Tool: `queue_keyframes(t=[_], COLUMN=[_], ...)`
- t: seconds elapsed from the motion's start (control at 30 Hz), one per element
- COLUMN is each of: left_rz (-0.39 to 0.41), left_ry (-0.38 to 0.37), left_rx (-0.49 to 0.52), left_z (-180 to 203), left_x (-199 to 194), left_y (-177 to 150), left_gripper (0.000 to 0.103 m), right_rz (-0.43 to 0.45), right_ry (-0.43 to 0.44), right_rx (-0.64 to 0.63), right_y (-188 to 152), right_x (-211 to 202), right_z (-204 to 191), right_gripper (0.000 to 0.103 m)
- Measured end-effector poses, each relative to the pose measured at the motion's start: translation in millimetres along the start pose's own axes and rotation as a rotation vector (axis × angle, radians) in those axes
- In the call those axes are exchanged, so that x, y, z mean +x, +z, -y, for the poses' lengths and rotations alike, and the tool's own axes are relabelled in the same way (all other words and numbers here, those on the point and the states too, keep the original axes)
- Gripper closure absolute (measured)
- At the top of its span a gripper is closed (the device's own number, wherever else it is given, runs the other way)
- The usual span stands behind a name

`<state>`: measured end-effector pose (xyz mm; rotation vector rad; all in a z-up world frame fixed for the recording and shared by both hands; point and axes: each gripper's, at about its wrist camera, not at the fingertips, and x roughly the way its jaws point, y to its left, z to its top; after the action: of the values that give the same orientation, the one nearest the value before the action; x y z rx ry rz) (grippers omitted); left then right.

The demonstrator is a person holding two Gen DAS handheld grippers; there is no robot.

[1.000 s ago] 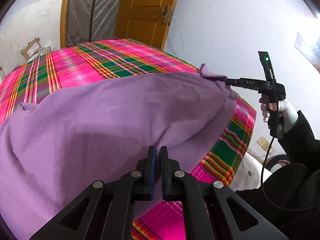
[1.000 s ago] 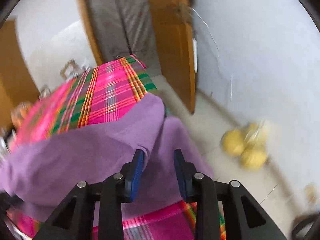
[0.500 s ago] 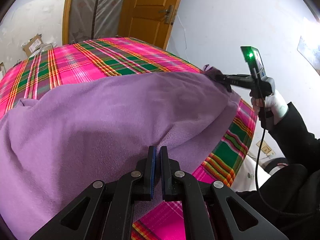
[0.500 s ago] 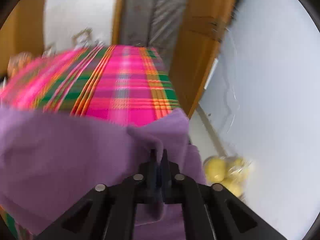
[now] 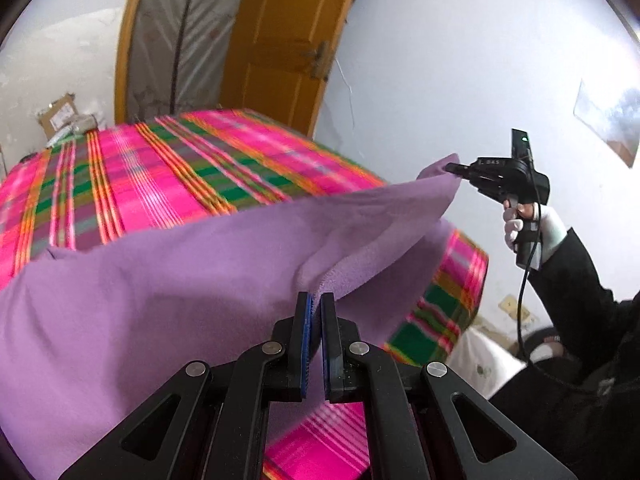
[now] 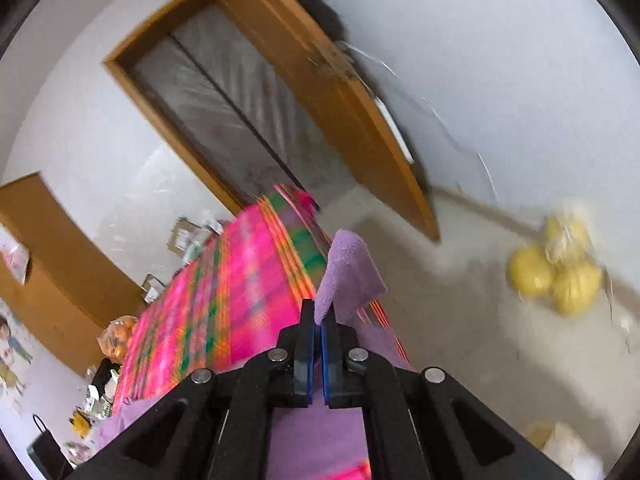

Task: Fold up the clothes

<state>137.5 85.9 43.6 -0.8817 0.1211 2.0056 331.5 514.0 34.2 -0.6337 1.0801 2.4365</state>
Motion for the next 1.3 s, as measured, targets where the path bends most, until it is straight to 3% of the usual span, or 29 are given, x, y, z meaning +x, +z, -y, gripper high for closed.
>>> queue_keyframes(t=[0.2, 0.43, 0.67, 0.8, 0.9, 1.03, 1.3], left_rz=[-0.091, -0.064, -0.094, -0.075, -0.088, -0.114, -0.133], left_ry=[-0.016, -0.048, -0.051, -0.008, 0.021, 0.01, 0.038], left_rx=[-0.017, -0.022, -0.032, -0.023, -0.006, 0.052, 0.149], left_z=[-1, 1, 2, 1, 1, 12, 29], left_x=[18, 9, 21, 18, 22, 27, 40], left_y=[-19, -19, -26, -22, -19, -20, -18], left_gripper=[0.098, 0.099, 0.099, 0.099, 0.093, 0.07, 0.069], right_rz=[-0.09, -0.032, -0.08, -0.075, -0.092, -0.099, -0.099], right_ry=[-0.032, 0.01, -0.008, -0.012, 0.008, 0.044, 0.075], right_rx=[0.163, 0.141, 0.215, 0.235, 0.302, 0.363, 0.326], right_y=[-31, -22, -38, -35, -36, -39, -39], right_x=[18, -4, 10, 8, 13, 17, 23], right_z=[50, 43, 65, 74, 86, 97, 89], right_gripper=[0.1, 0.1, 0.1, 0.1, 0.093, 0.09, 0.089])
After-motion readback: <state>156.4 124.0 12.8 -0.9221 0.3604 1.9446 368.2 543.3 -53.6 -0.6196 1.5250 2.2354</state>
